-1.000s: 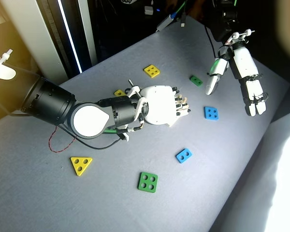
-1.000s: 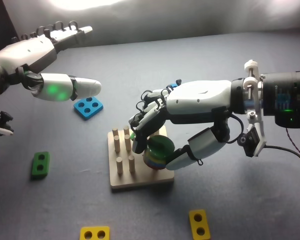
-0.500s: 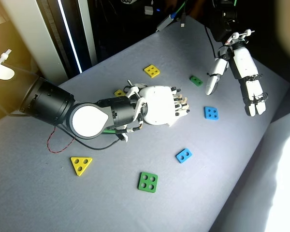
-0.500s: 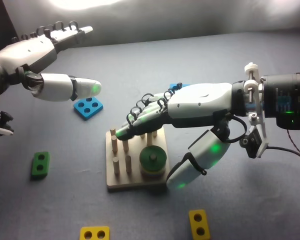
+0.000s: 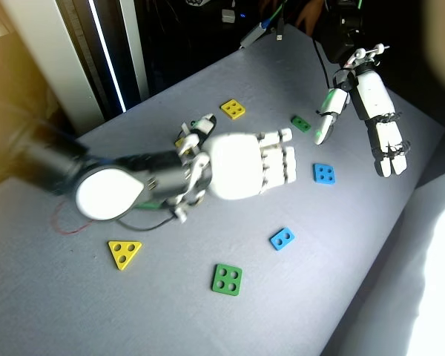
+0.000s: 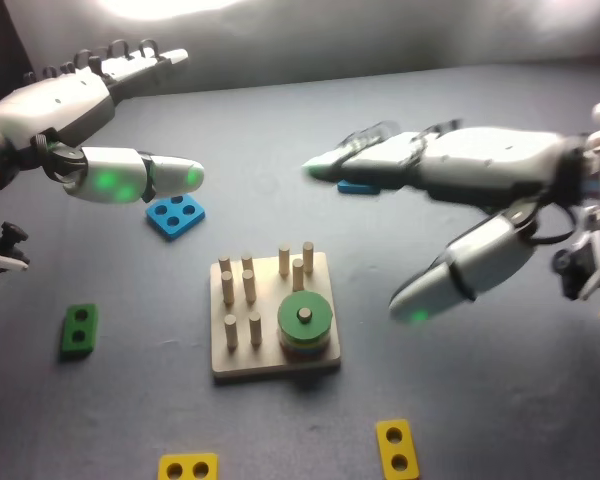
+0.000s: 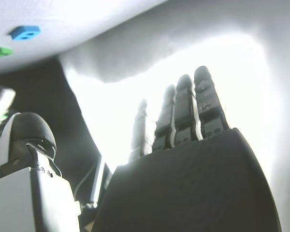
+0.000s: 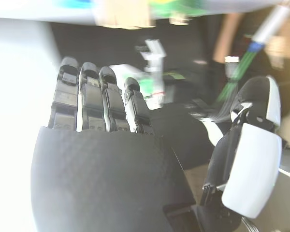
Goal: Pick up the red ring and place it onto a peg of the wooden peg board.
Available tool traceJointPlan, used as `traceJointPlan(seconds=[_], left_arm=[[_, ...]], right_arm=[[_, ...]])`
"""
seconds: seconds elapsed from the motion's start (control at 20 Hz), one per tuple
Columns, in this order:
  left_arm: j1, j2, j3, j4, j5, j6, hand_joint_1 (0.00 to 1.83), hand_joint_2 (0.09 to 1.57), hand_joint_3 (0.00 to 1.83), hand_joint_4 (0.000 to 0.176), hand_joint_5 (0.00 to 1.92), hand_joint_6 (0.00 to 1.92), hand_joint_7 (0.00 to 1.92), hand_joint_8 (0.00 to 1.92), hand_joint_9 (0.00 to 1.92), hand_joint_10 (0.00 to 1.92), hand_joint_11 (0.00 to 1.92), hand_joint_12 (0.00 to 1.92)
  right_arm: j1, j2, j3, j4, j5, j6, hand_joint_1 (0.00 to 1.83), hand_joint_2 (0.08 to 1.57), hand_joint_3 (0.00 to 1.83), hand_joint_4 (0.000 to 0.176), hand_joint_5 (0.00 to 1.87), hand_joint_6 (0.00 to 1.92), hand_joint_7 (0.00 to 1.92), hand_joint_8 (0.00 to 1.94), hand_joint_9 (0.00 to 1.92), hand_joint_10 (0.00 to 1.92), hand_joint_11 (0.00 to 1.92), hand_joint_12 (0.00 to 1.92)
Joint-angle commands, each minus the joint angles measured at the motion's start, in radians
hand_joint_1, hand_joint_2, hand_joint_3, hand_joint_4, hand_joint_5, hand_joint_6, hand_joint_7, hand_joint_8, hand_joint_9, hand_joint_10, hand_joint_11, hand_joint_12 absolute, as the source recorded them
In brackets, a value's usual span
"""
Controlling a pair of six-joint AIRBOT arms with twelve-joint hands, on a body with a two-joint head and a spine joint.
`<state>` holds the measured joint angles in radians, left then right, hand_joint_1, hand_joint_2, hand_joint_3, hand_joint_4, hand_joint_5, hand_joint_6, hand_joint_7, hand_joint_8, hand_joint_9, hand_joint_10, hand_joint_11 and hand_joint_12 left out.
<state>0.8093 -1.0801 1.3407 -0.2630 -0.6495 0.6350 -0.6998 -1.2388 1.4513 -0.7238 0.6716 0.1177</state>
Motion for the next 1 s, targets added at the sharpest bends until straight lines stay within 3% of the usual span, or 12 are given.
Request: traceJointPlan(seconds=[0.0, 0.2, 0.25, 0.35, 0.45, 0.5, 0.55, 0.65, 0.75, 0.8, 0.85, 0.95], left_arm=[[-0.001, 0.009, -0.006, 0.005, -0.135, -0.003, 0.46, 1.02, 0.00, 0.172, 0.07, 0.00, 0.00, 0.00, 0.00, 0.00, 0.00, 0.00], [0.004, 0.037, -0.053, 0.033, -0.189, -0.011, 0.46, 1.00, 0.00, 0.176, 0.07, 0.00, 0.00, 0.00, 0.00, 0.00, 0.00, 0.00], [0.007, 0.048, -0.067, 0.039, -0.208, -0.012, 0.46, 1.01, 0.00, 0.176, 0.07, 0.00, 0.00, 0.00, 0.00, 0.00, 0.00, 0.00], [0.018, 0.064, -0.087, 0.046, -0.242, -0.021, 0.45, 1.01, 0.00, 0.176, 0.07, 0.00, 0.00, 0.00, 0.00, 0.00, 0.00, 0.00], [0.037, 0.082, -0.111, 0.050, -0.281, -0.033, 0.47, 0.98, 0.00, 0.176, 0.08, 0.00, 0.00, 0.00, 0.00, 0.00, 0.00, 0.00], [0.045, 0.092, -0.121, 0.052, -0.298, -0.037, 0.49, 0.99, 0.00, 0.155, 0.10, 0.01, 0.02, 0.01, 0.00, 0.00, 0.00, 0.00], [0.055, 0.104, -0.136, 0.053, -0.324, -0.042, 0.52, 1.00, 0.00, 0.148, 0.10, 0.01, 0.00, 0.00, 0.00, 0.00, 0.00, 0.00], [0.072, 0.130, -0.165, 0.054, -0.369, -0.047, 0.52, 1.01, 0.00, 0.159, 0.11, 0.01, 0.00, 0.00, 0.00, 0.00, 0.00, 0.00], [0.091, 0.156, -0.197, 0.058, -0.426, -0.049, 0.50, 1.01, 0.00, 0.139, 0.08, 0.00, 0.00, 0.00, 0.00, 0.00, 0.00, 0.00], [0.100, 0.166, -0.210, 0.058, -0.450, -0.051, 0.53, 1.03, 0.01, 0.155, 0.07, 0.00, 0.00, 0.00, 0.00, 0.00, 0.00, 0.00], [0.106, 0.176, -0.223, 0.061, -0.478, -0.057, 0.56, 1.03, 0.01, 0.171, 0.06, 0.00, 0.00, 0.00, 0.00, 0.00, 0.00, 0.00], [0.108, 0.198, -0.248, 0.074, -0.520, -0.061, 0.61, 1.02, 0.00, 0.176, 0.06, 0.00, 0.00, 0.00, 0.00, 0.00, 0.00, 0.00]], right_arm=[[0.000, -0.003, -0.016, 0.085, 0.113, -0.018, 0.60, 0.87, 0.04, 0.072, 0.04, 0.02, 0.00, 0.00, 0.00, 0.00, 0.00, 0.00], [-0.047, 0.058, -0.057, 0.291, 0.188, -0.142, 0.42, 0.89, 0.04, 0.098, 0.00, 0.00, 0.00, 0.00, 0.00, 0.00, 0.00, 0.00], [-0.055, 0.078, -0.071, 0.335, 0.208, -0.174, 0.38, 0.89, 0.04, 0.061, 0.00, 0.00, 0.00, 0.00, 0.00, 0.00, 0.00, 0.00], [-0.066, 0.099, -0.083, 0.382, 0.237, -0.203, 0.38, 0.87, 0.03, 0.069, 0.00, 0.00, 0.00, 0.00, 0.00, 0.00, 0.00, 0.00], [-0.083, 0.122, -0.098, 0.441, 0.277, -0.237, 0.34, 0.88, 0.03, 0.049, 0.00, 0.00, 0.00, 0.00, 0.00, 0.00, 0.00, 0.00], [-0.093, 0.134, -0.110, 0.471, 0.298, -0.258, 0.28, 0.93, 0.05, 0.033, 0.00, 0.00, 0.00, 0.00, 0.00, 0.00, 0.00, 0.00], [-0.107, 0.152, -0.126, 0.515, 0.332, -0.285, 0.29, 0.97, 0.03, 0.070, 0.04, 0.00, 0.02, 0.00, 0.00, 0.00, 0.00, 0.00], [-0.127, 0.180, -0.149, 0.574, 0.392, -0.312, 0.32, 0.92, 0.00, 0.099, 0.01, 0.00, 0.06, 0.01, 0.00, 0.00, 0.00, 0.00], [-0.132, 0.212, -0.174, 0.608, 0.438, -0.342, 0.38, 0.88, 0.00, 0.083, 0.01, 0.00, 0.10, 0.02, 0.02, 0.01, 0.01, 0.00], [-0.132, 0.225, -0.184, 0.616, 0.454, -0.353, 0.31, 0.94, 0.00, 0.049, 0.03, 0.00, 0.15, 0.00, 0.06, 0.01, 0.00, 0.22], [-0.132, 0.243, -0.200, 0.628, 0.480, -0.368, 0.33, 0.94, 0.00, 0.070, 0.08, 0.01, 0.17, 0.00, 0.07, 0.01, 0.00, 0.30], [-0.127, 0.270, -0.223, 0.640, 0.522, -0.388, 0.31, 0.97, 0.01, 0.077, 0.07, 0.00, 0.15, 0.00, 0.05, 0.00, 0.00, 0.21]])
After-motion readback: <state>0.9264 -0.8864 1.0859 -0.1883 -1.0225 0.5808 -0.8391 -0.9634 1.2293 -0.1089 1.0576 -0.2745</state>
